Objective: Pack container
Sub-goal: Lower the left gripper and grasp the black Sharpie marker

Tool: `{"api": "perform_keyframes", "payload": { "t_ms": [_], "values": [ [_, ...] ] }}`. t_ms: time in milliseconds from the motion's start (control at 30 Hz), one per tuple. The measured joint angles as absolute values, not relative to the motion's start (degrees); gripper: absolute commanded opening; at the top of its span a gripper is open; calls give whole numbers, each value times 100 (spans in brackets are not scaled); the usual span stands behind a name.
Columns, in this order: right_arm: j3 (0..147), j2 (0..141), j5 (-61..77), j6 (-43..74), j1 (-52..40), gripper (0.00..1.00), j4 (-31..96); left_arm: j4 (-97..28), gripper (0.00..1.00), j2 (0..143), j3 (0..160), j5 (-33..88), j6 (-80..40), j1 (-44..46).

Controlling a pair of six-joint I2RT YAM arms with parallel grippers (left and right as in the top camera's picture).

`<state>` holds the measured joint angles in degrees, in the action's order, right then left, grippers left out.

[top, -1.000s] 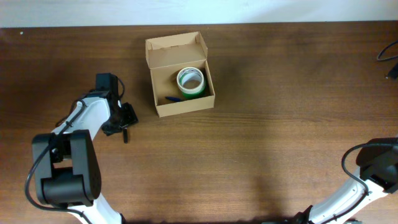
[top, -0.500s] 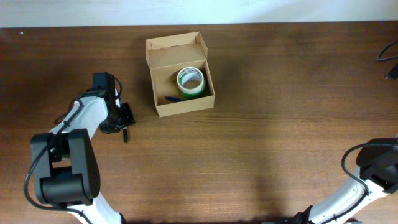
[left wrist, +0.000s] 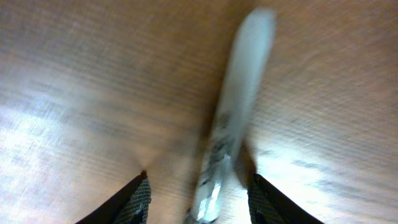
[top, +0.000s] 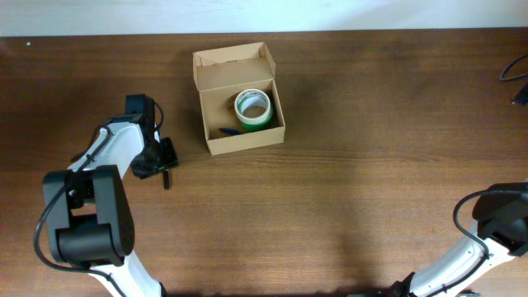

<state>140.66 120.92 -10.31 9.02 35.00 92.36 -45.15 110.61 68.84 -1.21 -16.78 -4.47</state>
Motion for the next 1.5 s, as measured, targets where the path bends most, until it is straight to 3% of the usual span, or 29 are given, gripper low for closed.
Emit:
{"api": "perform_keyframes", "payload": {
  "t_ms": [333, 467, 1433, 1500],
  "values": [
    [14066, 12092, -1031, 899, 3500, 99, 9236, -4978, 52, 11113, 7004, -412, -1758, -410],
    [14066, 12092, -1031, 902, 3500, 99, 9236, -4995, 43, 11115, 7004, -419, -1785, -410],
    [14066, 12092, -1031, 899, 3500, 99, 9236, -5325, 44, 11863, 8099, -493, -746, -401],
    [14066, 12092, -1031, 899, 3500, 99, 9236, -5426, 39, 11867, 8101, -493, -744, -381]
  ]
}}
